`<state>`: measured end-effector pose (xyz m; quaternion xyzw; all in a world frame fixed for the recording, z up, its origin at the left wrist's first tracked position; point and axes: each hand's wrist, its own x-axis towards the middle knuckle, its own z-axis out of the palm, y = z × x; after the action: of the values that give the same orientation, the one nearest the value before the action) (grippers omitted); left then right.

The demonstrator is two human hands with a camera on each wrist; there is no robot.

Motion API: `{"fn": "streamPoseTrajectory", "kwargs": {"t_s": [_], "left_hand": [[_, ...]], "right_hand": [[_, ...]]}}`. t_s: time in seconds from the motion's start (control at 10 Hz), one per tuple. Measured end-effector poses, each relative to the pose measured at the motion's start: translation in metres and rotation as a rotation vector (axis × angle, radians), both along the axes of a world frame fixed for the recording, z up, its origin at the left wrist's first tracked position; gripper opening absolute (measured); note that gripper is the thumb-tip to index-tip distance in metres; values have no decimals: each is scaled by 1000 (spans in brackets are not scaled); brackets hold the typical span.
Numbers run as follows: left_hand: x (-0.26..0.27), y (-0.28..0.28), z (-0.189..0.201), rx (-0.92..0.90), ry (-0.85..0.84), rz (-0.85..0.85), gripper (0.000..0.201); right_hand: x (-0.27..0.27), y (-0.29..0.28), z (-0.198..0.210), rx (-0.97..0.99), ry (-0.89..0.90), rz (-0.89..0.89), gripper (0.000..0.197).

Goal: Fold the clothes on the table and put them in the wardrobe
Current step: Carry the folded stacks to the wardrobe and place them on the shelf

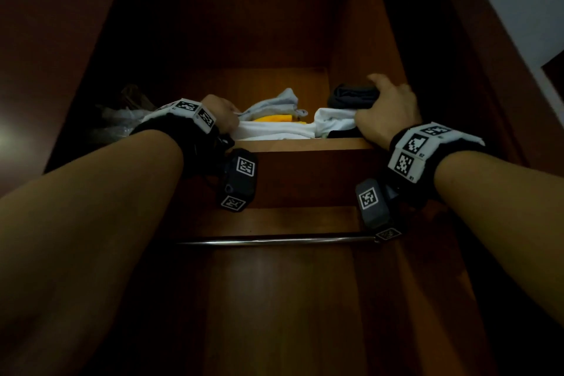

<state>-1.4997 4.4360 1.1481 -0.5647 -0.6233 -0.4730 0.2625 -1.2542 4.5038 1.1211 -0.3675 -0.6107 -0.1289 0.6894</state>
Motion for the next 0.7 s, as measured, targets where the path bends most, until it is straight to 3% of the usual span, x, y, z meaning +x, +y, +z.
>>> {"fn": "streamPoseTrajectory", "kwargs": {"t_s": [0.1,0.2,0.3,0.4,0.5,0.6,0.7], "left_hand": [[6,-6,3,-7,-56,-130,40],[26,-14,4,-157,-49,-90,46],[29,-9,-1,-304,-72,-39,35],[22,4,2,-363,21,170,7],[17,0,-1,-247,-7,85,19],[14,0,0,-248,38,126,16],[12,-2,-7,-89,-9,-11,31]], "right_hand": [[-1,-1,-6,-32,-21,-43,76],[-9,-4,-8,-15,-88,-127,80],[-16,-9,-4,-90,-178,-108,83],[-18,-10,3,-170,-253,-136,78],[-17,-5,5,-281,-311,-168,86],[-13,-4,6,-375,-321,-68,92],[-17,-2,7,-344,-269,-57,95]]}}
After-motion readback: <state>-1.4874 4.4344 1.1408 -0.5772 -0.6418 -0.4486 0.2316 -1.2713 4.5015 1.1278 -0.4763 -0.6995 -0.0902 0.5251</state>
